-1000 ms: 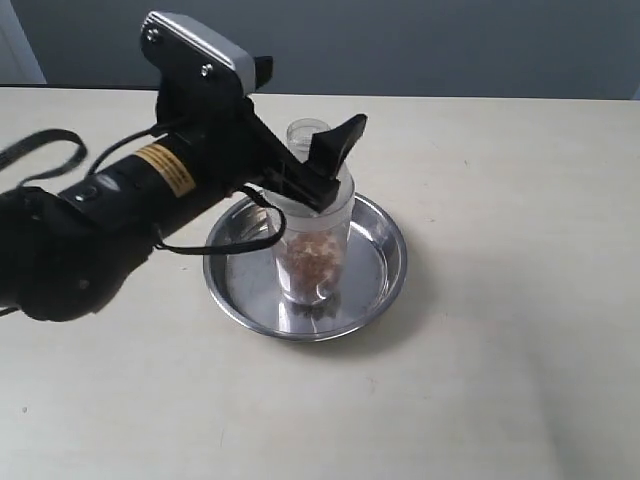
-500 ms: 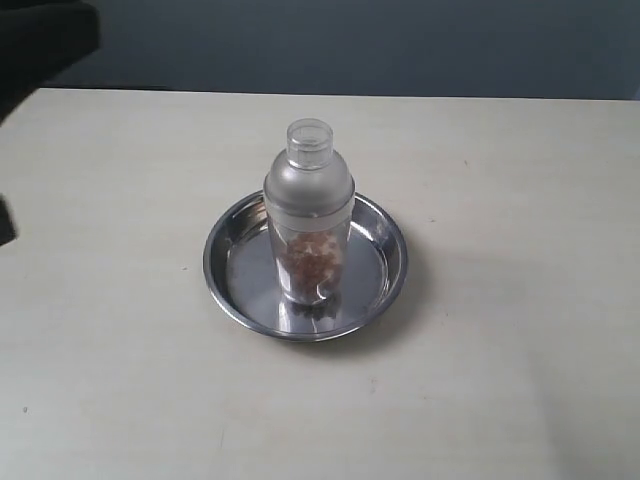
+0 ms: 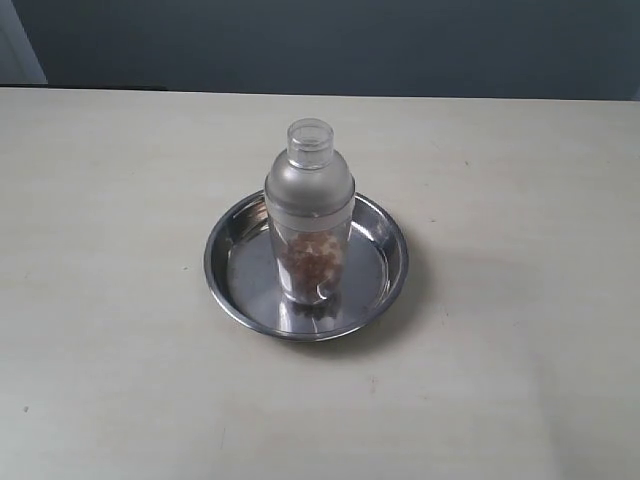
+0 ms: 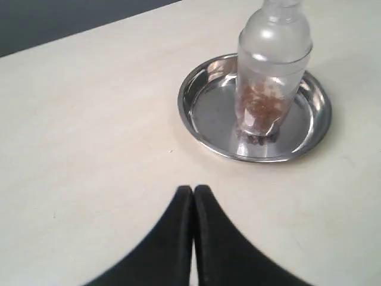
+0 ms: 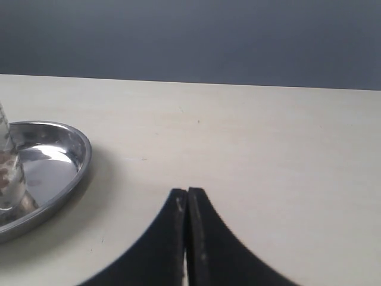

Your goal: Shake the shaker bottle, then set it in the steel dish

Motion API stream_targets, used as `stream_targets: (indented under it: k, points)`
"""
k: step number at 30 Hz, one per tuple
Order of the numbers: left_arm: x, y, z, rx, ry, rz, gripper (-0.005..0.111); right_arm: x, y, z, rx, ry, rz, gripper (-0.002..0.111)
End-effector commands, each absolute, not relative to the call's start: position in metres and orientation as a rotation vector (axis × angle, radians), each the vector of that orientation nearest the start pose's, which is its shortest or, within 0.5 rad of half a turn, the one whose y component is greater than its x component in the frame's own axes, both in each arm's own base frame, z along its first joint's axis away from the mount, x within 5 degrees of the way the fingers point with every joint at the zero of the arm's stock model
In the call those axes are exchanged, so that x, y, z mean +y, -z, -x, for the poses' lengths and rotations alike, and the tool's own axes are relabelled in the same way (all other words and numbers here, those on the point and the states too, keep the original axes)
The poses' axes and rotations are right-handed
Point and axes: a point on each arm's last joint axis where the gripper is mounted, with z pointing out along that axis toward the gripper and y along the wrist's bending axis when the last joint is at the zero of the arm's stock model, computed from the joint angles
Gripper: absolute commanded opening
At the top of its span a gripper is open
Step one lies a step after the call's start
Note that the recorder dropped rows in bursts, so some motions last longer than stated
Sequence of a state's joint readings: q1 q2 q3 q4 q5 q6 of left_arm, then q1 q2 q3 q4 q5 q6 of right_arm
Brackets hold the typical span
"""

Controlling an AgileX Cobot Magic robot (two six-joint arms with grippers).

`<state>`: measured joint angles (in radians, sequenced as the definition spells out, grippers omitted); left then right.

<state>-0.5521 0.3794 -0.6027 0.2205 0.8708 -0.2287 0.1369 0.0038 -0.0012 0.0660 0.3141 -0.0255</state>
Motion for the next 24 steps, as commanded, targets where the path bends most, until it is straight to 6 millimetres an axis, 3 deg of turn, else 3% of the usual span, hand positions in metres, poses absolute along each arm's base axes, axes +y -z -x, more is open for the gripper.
stream_targets:
  k: [1,4,7,11,18,24]
  points:
    - [-0.022,-0.288,-0.062,1.855,0.251,-0.354,0.000,0.009,-0.186,-0.054,1.787,-0.144,0.108,-0.001]
    - [-0.022,-0.251,-0.063,1.737,0.300,-0.231,0.000,0.009,-0.186,-0.054,1.787,-0.144,0.108,-0.001]
    - [-0.015,-0.216,-0.061,1.747,0.275,-0.070,0.000,0.009,-0.186,-0.054,1.787,-0.144,0.108,-0.001]
    - [-0.008,-0.191,-0.053,1.810,0.188,-0.013,0.000,0.009,-0.186,-0.054,1.787,-0.144,0.108,-0.001]
    - [-0.005,-0.182,-0.053,1.828,0.096,-0.002,0.000,0.009,-0.186,-0.054,1.787,-0.144,0.108,-0.001]
    - [-0.003,-0.201,-0.056,1.620,0.074,-0.004,0.000,0.009,-0.186,-0.054,1.787,-0.144,0.108,-0.001]
